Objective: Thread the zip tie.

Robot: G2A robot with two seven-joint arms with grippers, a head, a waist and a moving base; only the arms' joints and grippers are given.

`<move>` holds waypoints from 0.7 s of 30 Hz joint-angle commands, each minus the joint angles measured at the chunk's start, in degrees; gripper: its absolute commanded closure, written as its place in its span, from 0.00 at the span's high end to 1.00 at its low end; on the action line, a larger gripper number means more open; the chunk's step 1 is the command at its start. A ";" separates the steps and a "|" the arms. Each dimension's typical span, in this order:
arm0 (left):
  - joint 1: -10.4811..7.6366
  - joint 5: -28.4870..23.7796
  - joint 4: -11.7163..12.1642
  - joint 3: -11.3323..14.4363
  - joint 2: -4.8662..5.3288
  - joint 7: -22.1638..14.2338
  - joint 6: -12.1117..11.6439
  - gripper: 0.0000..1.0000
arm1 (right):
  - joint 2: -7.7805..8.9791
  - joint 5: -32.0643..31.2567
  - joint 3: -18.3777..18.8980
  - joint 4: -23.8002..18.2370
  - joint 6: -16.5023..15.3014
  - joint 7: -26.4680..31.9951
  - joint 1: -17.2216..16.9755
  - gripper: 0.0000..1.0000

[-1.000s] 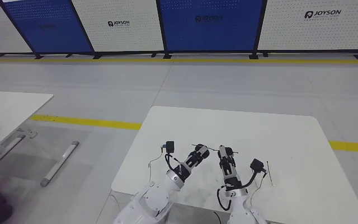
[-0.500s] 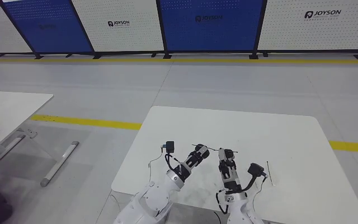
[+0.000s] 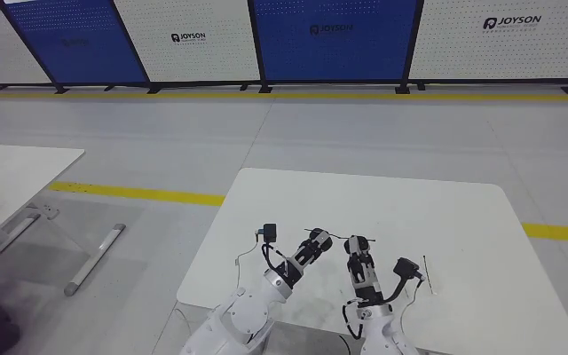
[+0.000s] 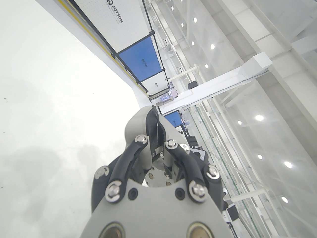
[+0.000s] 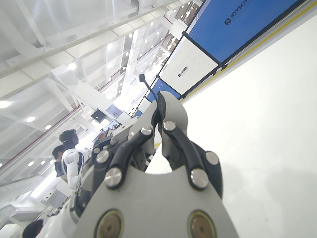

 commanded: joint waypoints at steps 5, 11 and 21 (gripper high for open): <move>0.00 0.00 0.00 0.00 0.00 0.00 0.00 0.00 | 0.08 3.86 0.59 -0.50 -0.77 5.68 0.52 0.00; 0.00 0.00 0.00 0.00 0.00 0.00 0.00 0.00 | 0.05 5.19 0.82 0.08 -0.60 8.23 1.39 0.00; 0.00 0.00 0.00 0.00 0.00 0.00 0.00 0.00 | 0.16 9.20 1.74 -0.18 -1.01 12.99 1.87 0.00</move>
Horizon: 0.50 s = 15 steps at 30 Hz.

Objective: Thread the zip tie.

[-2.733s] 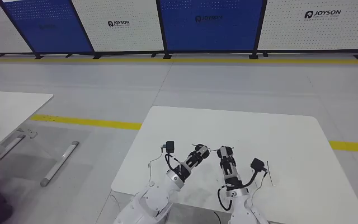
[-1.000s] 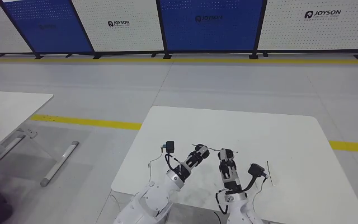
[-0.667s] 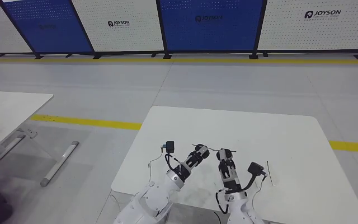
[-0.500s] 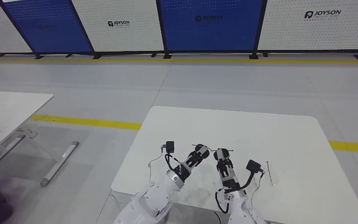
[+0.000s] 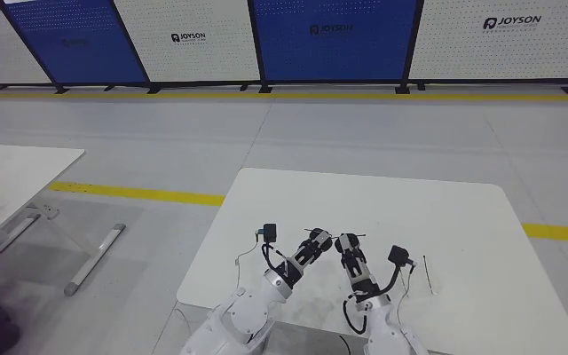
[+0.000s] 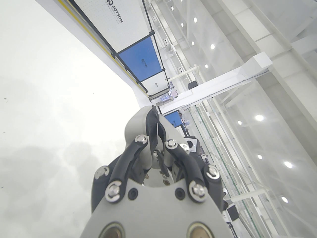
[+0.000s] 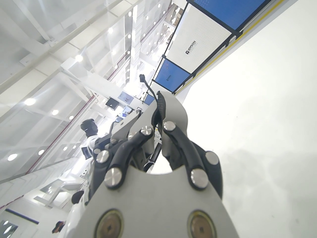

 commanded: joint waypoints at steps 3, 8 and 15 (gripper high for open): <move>0.00 0.00 0.00 0.00 0.00 0.00 0.00 0.00 | 0.07 -0.24 0.21 -0.28 0.25 0.39 -0.12 0.00; 0.00 0.00 0.00 0.00 0.00 0.00 0.00 0.00 | 0.09 -0.43 0.29 -0.50 0.17 0.42 -0.21 0.00; 0.00 0.00 0.00 0.00 0.00 0.00 0.00 0.00 | 0.10 -3.39 0.10 -1.03 0.83 -2.07 -0.82 0.00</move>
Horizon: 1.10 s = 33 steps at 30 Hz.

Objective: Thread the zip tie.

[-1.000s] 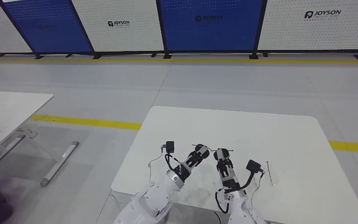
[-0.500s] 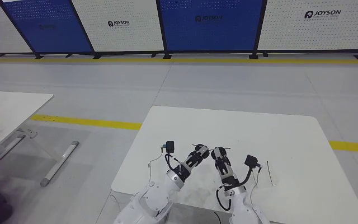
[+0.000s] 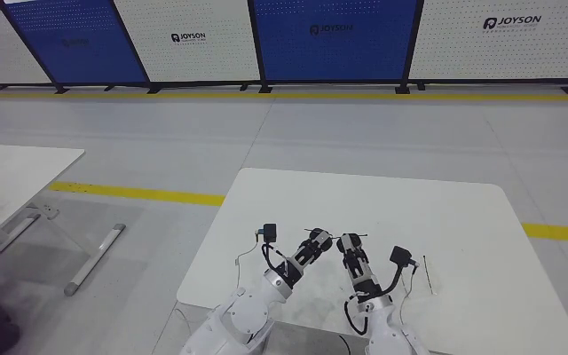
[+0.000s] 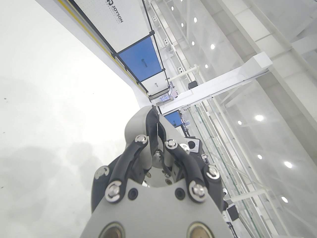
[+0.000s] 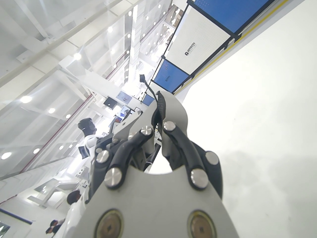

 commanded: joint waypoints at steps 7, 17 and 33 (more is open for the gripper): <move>0.00 0.00 0.00 0.00 0.00 0.00 0.00 0.00 | -0.07 -1.51 -0.19 0.01 0.70 -1.46 -0.23 0.00; 0.00 0.00 0.00 0.00 0.00 0.00 0.00 0.22 | -0.11 -2.11 -0.15 -0.06 0.99 -2.13 -0.42 0.00; 0.00 0.00 0.00 0.00 0.00 0.00 0.00 0.17 | -0.32 -4.92 -0.72 0.33 1.37 -4.74 -0.39 0.00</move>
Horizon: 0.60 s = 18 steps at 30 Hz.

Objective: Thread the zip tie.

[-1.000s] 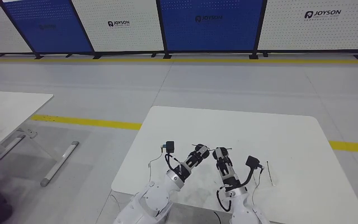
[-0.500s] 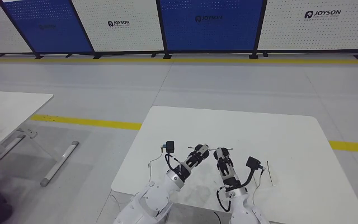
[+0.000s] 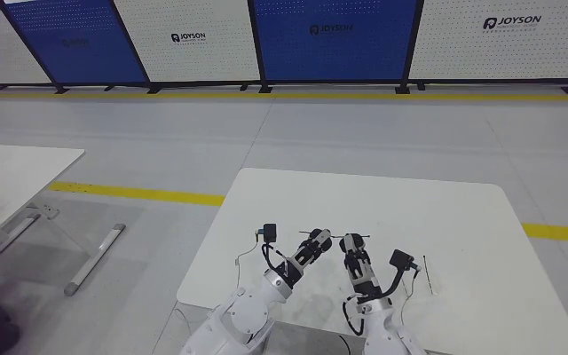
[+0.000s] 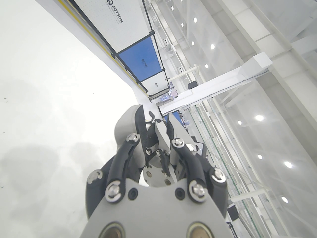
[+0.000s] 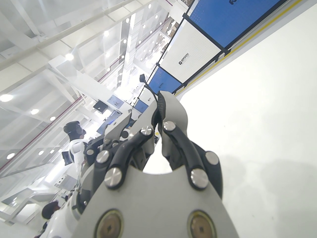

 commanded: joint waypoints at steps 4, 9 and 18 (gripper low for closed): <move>0.00 0.00 0.00 0.00 0.00 0.00 0.00 0.13 | -0.06 -0.48 -0.19 0.17 -0.12 -0.50 -0.08 0.00; 0.00 0.00 0.00 0.00 0.00 0.00 0.00 0.21 | -0.11 -0.92 -0.26 0.24 -0.04 -0.75 -0.04 0.00; 0.00 0.00 0.00 0.00 0.00 0.00 0.00 0.20 | -0.18 -1.40 -0.35 -0.01 0.08 -0.96 -0.13 0.00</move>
